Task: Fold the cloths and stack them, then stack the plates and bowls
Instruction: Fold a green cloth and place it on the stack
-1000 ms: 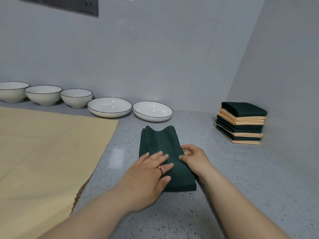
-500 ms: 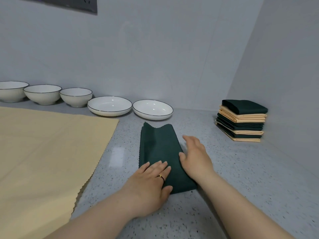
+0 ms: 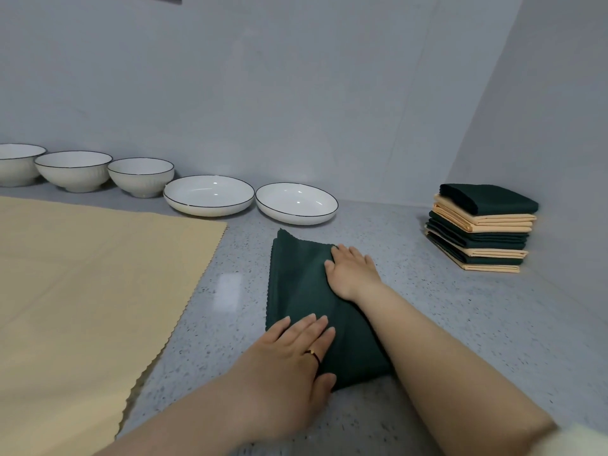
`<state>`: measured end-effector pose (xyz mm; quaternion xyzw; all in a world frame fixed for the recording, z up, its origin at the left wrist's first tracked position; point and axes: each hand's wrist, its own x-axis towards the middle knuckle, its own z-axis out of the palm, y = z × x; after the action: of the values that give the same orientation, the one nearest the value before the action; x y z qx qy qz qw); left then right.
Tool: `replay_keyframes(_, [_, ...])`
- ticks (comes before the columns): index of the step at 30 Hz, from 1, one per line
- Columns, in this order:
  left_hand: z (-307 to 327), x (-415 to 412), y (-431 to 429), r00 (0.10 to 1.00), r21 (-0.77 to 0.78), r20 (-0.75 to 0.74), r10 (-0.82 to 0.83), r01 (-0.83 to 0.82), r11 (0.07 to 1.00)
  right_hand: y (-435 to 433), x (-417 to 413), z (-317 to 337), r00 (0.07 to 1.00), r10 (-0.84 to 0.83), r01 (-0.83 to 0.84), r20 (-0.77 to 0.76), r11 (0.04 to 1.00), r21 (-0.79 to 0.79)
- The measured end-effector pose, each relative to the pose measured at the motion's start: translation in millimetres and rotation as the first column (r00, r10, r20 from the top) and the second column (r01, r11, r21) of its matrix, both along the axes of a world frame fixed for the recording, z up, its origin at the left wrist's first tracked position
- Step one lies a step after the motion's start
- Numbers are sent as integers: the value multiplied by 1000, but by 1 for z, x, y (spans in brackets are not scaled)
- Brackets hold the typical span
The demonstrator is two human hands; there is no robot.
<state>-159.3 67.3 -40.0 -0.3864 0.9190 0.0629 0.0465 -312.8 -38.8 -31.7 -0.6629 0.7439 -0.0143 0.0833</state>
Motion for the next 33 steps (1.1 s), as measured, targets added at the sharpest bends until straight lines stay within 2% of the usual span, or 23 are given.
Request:
replay_keyframes(4, [0, -3, -3, 1000, 18, 6, 17, -18, 1000, -16, 0, -1, 1000, -22, 22, -6, 1000, -10])
replay_keyframes(7, [0, -2, -3, 1000, 25, -13, -1, 2, 1000, -9, 3, 0, 997, -45, 35, -64, 988, -150])
replay_keyframes(10, [-2, 0, -1, 1000, 6, -25, 5, -5, 1000, 6, 6, 8, 985, 91, -138, -148, 930, -342])
replay_keyframes(12, [1, 2, -1, 1000, 29, -17, 26, -26, 999, 20, 2, 16, 965, 234, -261, -117, 896, -359])
replay_keyframes(15, [7, 2, 1, 997, 98, -53, 53, -47, 994, 54, -8, 27, 965, 255, -223, 55, 915, -336])
replay_keyframes(22, [18, 10, 16, 993, 123, -104, 50, -37, 992, 127, -21, 16, 941, 250, -234, 226, 968, -95])
replay_keyframes(33, [27, 40, 103, 994, 143, -19, -105, 107, 984, 233, -26, 13, 870, 417, -447, 264, 893, 61])
